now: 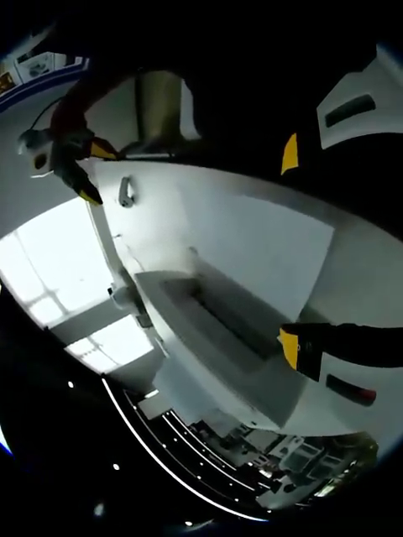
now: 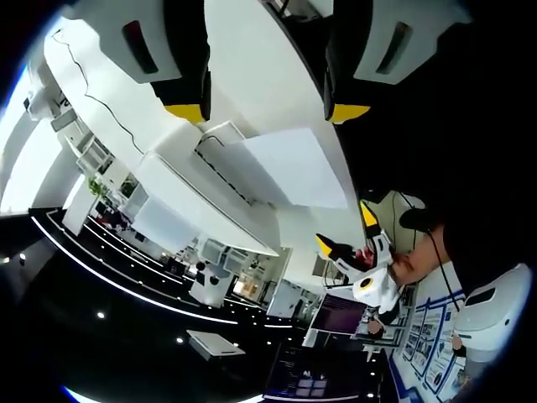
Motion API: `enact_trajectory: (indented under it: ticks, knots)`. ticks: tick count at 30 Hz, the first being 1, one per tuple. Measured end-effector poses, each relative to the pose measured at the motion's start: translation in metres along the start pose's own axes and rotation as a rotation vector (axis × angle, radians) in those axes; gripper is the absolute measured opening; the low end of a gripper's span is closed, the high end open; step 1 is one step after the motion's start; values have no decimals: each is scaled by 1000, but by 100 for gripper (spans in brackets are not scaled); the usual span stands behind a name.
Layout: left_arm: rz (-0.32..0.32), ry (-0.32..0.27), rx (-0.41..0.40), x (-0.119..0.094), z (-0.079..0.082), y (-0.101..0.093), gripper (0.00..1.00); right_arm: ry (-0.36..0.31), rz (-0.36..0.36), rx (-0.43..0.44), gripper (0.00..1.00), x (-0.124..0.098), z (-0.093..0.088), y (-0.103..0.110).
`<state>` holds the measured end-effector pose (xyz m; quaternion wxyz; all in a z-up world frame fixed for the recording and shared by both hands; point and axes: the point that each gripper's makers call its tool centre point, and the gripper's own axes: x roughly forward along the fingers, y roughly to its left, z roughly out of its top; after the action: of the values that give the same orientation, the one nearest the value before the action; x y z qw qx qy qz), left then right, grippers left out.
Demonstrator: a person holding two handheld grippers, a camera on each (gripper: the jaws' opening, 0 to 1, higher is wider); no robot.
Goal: Remove the paper from the printer output slot and place it on top of the printer
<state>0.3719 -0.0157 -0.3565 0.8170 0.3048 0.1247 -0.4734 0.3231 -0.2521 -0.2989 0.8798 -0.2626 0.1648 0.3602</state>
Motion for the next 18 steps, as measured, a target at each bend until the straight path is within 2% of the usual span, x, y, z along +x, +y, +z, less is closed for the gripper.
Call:
enact_trajectory:
  ticks: [18]
  knots:
    - [-14, 21, 36, 12, -1, -6, 72, 3, 15, 5, 50, 4, -3, 2]
